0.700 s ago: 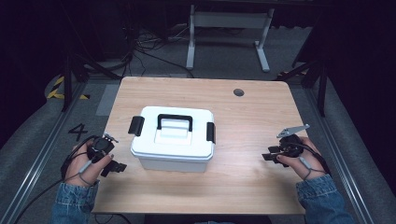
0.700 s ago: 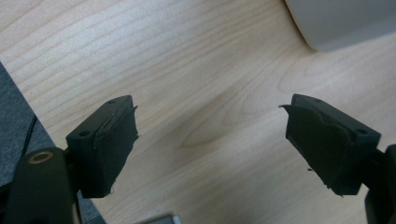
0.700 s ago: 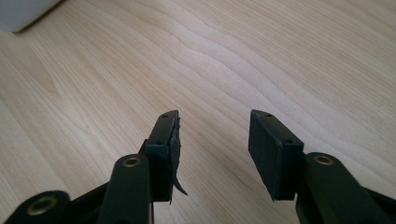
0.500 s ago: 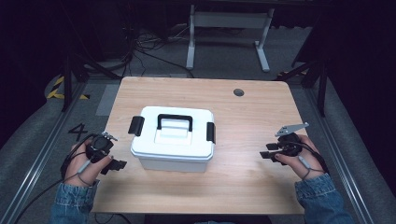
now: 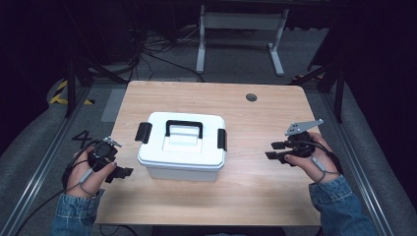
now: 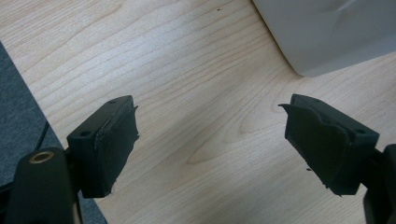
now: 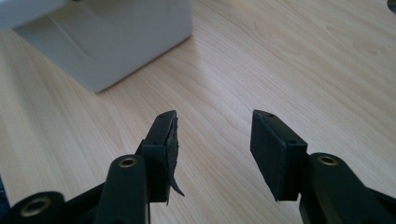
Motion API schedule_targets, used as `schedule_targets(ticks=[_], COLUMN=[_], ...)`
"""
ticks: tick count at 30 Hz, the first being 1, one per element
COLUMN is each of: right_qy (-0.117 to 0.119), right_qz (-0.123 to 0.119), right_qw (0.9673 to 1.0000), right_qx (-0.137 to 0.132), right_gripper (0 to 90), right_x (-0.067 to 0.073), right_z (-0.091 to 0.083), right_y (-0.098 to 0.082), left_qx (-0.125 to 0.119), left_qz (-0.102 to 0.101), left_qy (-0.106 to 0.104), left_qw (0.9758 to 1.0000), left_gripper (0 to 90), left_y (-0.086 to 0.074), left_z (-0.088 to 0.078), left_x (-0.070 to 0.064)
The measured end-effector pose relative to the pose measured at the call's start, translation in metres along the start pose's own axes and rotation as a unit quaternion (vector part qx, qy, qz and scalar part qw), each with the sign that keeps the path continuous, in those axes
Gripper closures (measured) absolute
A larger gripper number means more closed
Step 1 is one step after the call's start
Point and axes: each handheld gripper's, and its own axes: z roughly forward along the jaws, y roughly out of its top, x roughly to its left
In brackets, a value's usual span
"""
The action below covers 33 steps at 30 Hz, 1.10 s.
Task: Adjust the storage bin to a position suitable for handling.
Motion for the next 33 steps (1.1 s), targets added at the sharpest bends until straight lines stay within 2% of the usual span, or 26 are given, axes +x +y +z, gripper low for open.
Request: schedule_targets(ticks=[1,4,5,7,9,17,19,23,28,30,33], right_qy=[0.003,0.009,0.014,0.017,0.026,0.048,0.057,0.062,0.07,0.071,0.072], right_qz=[-0.004,-0.012,-0.02,-0.024,-0.034,-0.049,-0.051,-0.066,-0.087,-0.09,-0.101], right_qw=[1.0,0.9999,0.9997,0.9995,0.999,0.9972,0.9966,0.9955,0.993,0.9927,0.9916], right_qx=[-0.001,-0.005,-0.006,-0.008,-0.015,-0.027,-0.029,-0.028,-0.038,-0.038,-0.035], right_gripper=[52.4,52.4,52.4,52.6,53.2,52.1,51.5,49.5,47.0,46.5,45.2], right_x=[0.002,0.005,0.009,0.009,0.014,0.024,0.026,0.031,0.041,0.043,0.052], right_z=[-0.001,-0.003,-0.003,-0.003,-0.004,-0.002,0.0,0.007,0.018,0.019,0.031], right_y=[0.005,0.015,0.024,0.027,0.041,0.069,0.077,0.091,0.113,0.116,0.133], left_qx=[-0.001,-0.002,-0.003,-0.002,-0.002,-0.005,-0.006,-0.007,-0.013,-0.015,-0.013], left_qz=[0.005,0.002,-0.003,-0.003,-0.001,0.0,0.0,0.002,-0.004,-0.004,-0.009], left_qy=[0.0,0.0,-0.002,-0.001,-0.001,-0.001,-0.002,0.001,-0.006,-0.002,0.0], left_qw=[1.0,1.0,1.0,1.0,1.0,1.0,1.0,1.0,0.9999,0.9999,0.9999], left_gripper=[17.8,17.8,17.9,17.9,18.1,18.1,18.1,18.1,17.8,17.8,17.7], left_y=[0.0,0.0,0.0,0.0,0.0,-0.001,-0.003,-0.008,-0.014,-0.015,-0.016], left_z=[0.0,-0.001,0.0,0.0,0.0,-0.001,-0.001,-0.002,-0.004,-0.004,-0.005], left_x=[0.001,0.001,0.001,0.001,0.0,0.0,0.0,-0.001,-0.002,-0.001,0.0])
